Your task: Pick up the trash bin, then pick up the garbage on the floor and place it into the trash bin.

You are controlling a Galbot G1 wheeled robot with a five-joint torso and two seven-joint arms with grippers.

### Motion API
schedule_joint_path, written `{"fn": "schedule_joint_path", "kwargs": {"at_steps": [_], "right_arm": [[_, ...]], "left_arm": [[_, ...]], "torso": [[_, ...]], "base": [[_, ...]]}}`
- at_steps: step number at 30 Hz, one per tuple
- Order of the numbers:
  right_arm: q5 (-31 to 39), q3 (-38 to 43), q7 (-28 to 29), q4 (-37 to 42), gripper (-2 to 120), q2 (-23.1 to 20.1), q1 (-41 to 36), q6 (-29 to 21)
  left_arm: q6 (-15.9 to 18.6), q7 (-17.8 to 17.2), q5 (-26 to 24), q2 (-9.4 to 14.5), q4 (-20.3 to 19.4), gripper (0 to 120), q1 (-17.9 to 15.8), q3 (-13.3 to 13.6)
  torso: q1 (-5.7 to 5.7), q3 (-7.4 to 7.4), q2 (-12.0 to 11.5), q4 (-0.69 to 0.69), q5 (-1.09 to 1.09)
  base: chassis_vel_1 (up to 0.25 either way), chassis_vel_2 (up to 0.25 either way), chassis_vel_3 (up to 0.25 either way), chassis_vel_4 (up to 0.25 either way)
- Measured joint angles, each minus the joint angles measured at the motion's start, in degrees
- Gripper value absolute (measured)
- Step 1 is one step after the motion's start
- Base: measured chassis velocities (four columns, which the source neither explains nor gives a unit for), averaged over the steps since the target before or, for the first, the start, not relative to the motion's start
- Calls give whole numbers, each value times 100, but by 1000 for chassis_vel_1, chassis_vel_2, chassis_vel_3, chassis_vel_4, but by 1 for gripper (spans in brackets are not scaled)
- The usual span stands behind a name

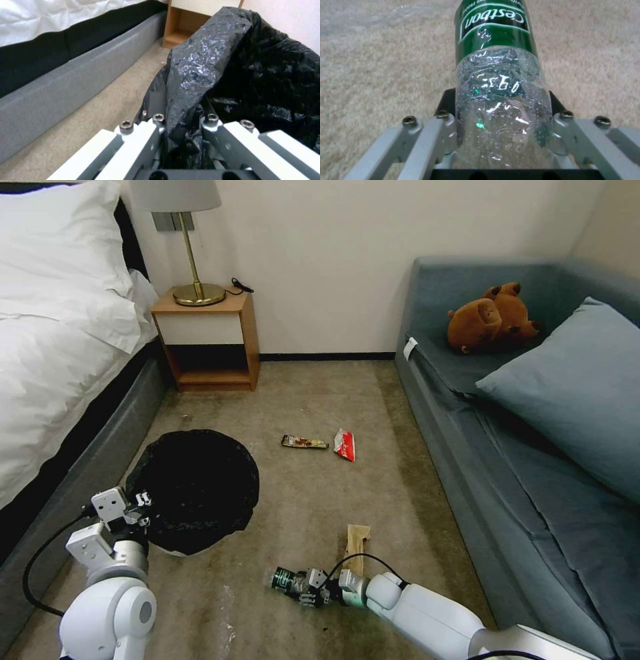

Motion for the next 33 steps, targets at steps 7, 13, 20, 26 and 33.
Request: {"fn": "schedule_joint_path", "kwargs": {"at_steps": [7, 13, 20, 26, 33], "right_arm": [[27, -11, 209, 269, 25, -51, -59, 8], [65, 97, 309, 402, 25, -67, -1, 59], [272, 388, 399, 704, 25, -239, 69, 39], [476, 1398, 681, 1190, 25, -186, -75, -59], [694, 1829, 845, 1506, 25, -164, -104, -115]], "left_arm": [[-17, 13, -1, 6, 101, 4, -67, -12], [-7, 22, -6, 22, 121, 4, -108, -28], [0, 31, -39, 24, 200, 4, -151, -19], [-32, 54, -132, 50, 293, 4, -252, -46], [-33, 55, -200, 78, 317, 4, -348, -76]], "torso": [[0, 0, 0, 0, 0], [0, 0, 0, 0, 0], [0, 0, 0, -1, 0], [0, 0, 0, 0, 0], [0, 0, 0, 0, 0]], "base": [[0, 0, 0, 0], [0, 0, 0, 0], [0, 0, 0, 0], [0, 0, 0, 0], [0, 0, 0, 0]]}}
